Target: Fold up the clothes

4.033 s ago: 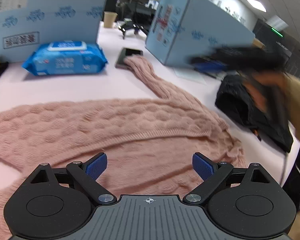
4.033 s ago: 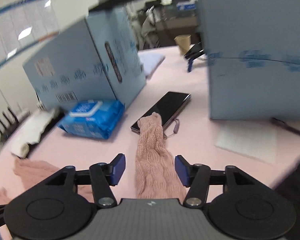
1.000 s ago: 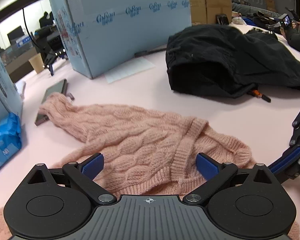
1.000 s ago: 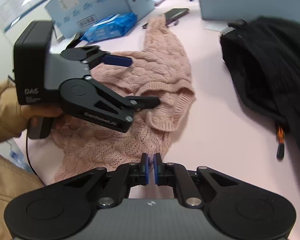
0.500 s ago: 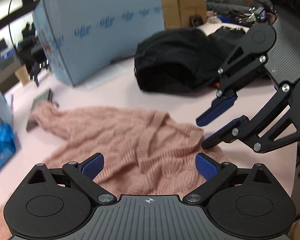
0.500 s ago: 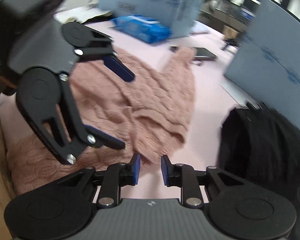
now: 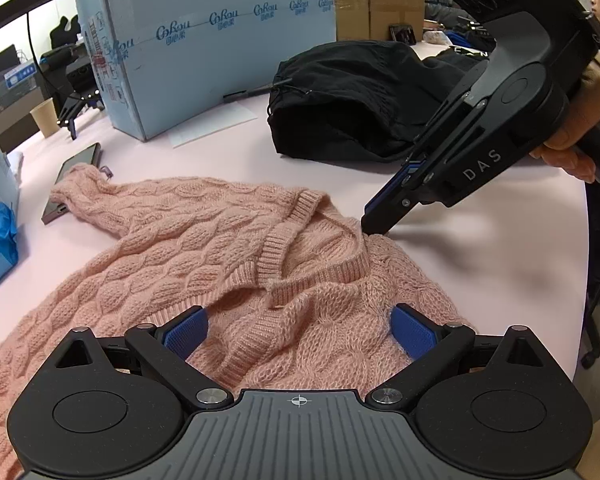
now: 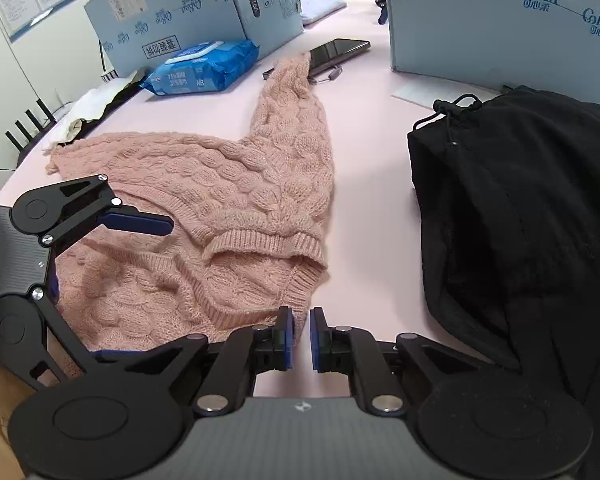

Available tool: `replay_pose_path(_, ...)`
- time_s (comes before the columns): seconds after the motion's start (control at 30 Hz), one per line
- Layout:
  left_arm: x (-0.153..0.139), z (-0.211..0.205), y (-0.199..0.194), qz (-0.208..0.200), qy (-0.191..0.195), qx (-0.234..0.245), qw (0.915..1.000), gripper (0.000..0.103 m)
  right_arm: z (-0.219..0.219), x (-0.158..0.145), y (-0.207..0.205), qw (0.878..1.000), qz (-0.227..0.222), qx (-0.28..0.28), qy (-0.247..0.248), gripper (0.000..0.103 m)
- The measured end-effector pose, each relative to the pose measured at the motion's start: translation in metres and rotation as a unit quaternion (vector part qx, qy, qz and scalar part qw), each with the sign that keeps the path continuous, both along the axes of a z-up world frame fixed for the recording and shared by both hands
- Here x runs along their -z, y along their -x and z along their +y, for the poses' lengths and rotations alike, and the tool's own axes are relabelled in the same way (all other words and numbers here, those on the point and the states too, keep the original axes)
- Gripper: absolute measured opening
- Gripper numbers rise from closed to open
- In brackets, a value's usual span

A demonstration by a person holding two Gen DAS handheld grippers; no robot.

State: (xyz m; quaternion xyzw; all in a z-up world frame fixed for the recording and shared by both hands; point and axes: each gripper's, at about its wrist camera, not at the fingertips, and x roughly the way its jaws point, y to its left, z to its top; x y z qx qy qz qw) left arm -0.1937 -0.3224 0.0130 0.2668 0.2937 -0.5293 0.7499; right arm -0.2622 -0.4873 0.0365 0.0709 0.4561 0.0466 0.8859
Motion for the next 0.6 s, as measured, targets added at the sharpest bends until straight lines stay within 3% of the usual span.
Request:
replay_pose_path(0.17,-0.021,-0.004,0.002,-0.044,0.026,-0.005,0.9987,0.099,0.013,0.000,0.001,0.999,-0.001,-0.017,0.046,0.011)
replay_pose_path(0.27,-0.015,-0.018,-0.005,-0.066,-0.004,-0.012,0.9977,0.099,0.020,0.000,0.009,0.996,0.007,-0.037,0.075,0.013)
replay_pose_path(0.33,-0.003,-0.023,-0.016,-0.048,-0.025,-0.024,0.9982,0.100,0.024,0.001,0.015,0.995,0.010,-0.045,0.085,0.014)
replay_pose_path(0.43,0.000,-0.021,-0.027,0.000,-0.017,-0.046,0.9988,0.100,0.025,-0.002,0.024,0.995,0.018,-0.038,0.087,0.014)
replay_pose_path(0.5,0.000,-0.021,-0.030,0.012,-0.016,-0.049,0.9986,0.101,0.023,-0.008,0.027,0.996,0.020,-0.003,0.082,0.016)
replay_pose_path(0.6,0.000,-0.020,-0.030,0.009,-0.014,-0.046,0.9988,0.100,0.027,-0.024,0.032,0.999,-0.031,0.013,0.036,0.016)
